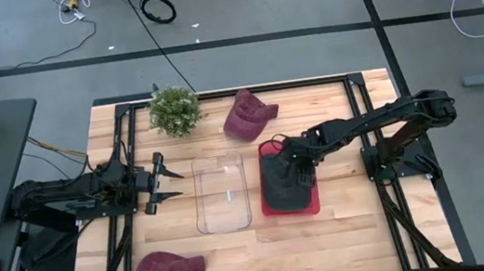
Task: Pick & Place hat
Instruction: Stack the top black cap onto the black cap in the red bin, then put the top red cap in the transparent bin
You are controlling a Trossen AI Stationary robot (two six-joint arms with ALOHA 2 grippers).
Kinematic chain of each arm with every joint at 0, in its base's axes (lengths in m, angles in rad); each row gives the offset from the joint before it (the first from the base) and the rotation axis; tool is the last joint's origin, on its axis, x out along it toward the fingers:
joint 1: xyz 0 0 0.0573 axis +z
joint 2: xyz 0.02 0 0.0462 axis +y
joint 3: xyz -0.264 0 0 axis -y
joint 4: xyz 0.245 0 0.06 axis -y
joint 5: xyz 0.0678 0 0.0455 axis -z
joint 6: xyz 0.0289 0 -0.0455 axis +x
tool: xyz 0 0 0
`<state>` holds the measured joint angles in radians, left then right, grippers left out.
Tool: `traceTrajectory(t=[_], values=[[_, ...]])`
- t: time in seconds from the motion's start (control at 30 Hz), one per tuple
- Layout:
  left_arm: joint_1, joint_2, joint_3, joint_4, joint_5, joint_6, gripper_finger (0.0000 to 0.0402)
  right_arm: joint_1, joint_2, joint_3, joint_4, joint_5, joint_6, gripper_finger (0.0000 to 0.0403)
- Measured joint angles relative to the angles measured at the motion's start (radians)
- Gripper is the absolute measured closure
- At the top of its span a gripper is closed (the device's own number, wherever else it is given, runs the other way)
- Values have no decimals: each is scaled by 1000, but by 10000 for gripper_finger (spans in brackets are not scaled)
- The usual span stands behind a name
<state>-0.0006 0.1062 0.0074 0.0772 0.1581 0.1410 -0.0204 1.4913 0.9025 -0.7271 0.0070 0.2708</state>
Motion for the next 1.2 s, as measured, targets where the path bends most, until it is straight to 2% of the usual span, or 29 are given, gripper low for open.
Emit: traceTrajectory(t=[0.23,0.43,0.7,1.0,1.2], values=[[0,0,0,0,0,0,179,0,0,-1,36,0,-18,268],[0,0,0,0,0,0,179,-1,-6,-1,37,-58,-18,268],[0,0,0,0,0,0,179,1,-99,-1,52,-99,25,268],[0,0,0,0,0,0,179,0,-208,-1,177,-100,35,268],[0,0,0,0,0,0,179,0,-224,-1,271,-94,2,268]])
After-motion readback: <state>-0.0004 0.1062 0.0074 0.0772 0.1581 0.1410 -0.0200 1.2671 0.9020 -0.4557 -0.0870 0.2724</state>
